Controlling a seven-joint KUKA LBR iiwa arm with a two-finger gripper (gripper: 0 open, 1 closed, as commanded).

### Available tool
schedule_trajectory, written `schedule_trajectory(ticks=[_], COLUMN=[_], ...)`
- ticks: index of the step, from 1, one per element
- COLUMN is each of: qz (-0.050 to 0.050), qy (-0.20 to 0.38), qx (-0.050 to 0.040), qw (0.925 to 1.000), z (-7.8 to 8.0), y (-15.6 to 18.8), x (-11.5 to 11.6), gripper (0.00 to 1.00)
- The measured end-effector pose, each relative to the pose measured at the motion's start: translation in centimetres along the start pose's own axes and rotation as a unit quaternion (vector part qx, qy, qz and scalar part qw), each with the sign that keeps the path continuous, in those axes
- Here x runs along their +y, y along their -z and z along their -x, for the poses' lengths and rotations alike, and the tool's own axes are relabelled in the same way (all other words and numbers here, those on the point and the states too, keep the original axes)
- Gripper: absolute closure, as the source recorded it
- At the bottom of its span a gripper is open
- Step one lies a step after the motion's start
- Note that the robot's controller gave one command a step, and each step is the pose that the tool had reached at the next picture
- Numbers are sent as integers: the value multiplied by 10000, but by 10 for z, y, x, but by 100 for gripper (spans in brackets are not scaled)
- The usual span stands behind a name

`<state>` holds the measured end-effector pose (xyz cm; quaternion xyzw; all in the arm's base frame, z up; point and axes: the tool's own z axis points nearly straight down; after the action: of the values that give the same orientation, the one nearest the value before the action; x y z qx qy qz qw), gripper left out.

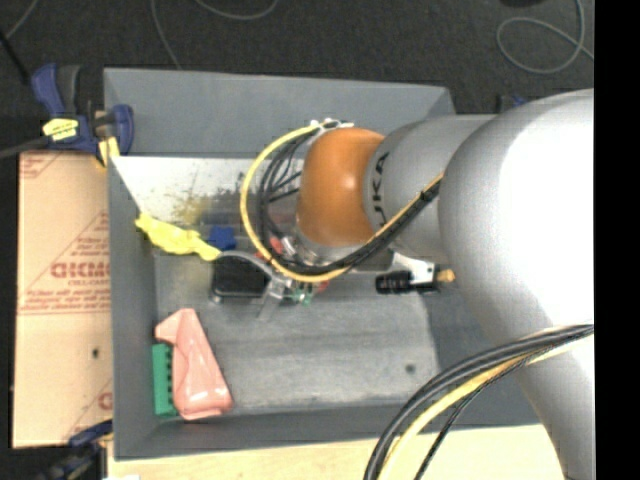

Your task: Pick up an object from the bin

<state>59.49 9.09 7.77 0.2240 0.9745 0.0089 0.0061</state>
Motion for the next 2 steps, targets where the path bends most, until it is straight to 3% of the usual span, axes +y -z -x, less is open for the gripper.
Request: schedule_trajectory(ticks=[2], qz=[-8], qy=[-3], qx=[-25], qw=[10000], z=[1], y=[19], x=[-2], gripper=[100])
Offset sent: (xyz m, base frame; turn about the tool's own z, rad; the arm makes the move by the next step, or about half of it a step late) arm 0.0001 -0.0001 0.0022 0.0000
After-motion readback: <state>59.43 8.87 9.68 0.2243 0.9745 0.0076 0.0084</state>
